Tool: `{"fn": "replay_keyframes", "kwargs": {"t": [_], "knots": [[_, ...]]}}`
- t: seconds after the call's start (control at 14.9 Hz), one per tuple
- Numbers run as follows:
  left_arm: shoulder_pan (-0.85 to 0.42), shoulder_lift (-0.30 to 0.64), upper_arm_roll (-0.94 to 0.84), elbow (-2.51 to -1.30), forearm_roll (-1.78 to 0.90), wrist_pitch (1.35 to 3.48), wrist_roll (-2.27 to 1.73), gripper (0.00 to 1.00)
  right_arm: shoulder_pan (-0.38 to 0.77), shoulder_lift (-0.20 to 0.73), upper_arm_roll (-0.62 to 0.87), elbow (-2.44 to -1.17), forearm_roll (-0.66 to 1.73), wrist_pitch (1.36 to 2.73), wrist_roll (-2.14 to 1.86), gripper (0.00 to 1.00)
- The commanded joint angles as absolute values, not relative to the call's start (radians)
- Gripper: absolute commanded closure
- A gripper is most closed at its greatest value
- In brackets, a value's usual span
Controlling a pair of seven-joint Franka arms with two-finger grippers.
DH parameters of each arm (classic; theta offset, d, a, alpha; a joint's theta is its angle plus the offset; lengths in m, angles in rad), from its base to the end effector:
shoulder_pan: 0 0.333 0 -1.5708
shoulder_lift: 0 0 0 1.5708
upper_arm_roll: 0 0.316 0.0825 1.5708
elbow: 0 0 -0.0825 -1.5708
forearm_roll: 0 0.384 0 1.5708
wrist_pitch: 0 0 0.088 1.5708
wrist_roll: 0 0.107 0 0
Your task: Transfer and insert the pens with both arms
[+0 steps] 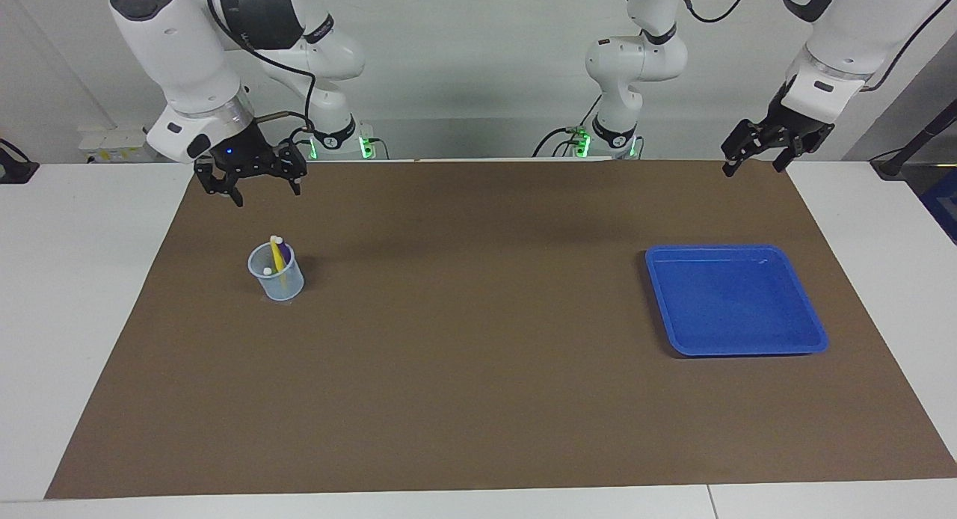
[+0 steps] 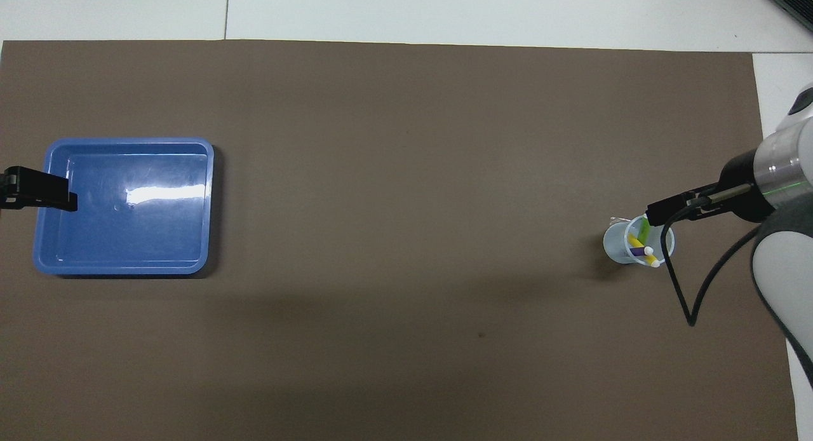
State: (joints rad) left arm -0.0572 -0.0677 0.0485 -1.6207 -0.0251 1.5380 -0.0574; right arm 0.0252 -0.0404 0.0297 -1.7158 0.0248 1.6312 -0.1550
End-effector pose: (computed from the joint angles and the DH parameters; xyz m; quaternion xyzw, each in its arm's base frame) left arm 0.5298 -0.0064 0.6349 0.9996 0.0240 -0.0080 0.0139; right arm 0.5424 0.0326 0.5833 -0.9943 -0.1037 0.0215 0.0129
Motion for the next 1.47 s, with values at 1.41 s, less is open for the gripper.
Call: {"fn": "replay_keyframes", "kwargs": {"t": [1.41], "knots": [[-0.052, -0.089, 0.046, -1.64, -0.015, 1.549, -0.044, 0.0, 0.086, -0.052, -0.032, -1.6, 0.049, 1.505, -0.095, 0.0]]}}
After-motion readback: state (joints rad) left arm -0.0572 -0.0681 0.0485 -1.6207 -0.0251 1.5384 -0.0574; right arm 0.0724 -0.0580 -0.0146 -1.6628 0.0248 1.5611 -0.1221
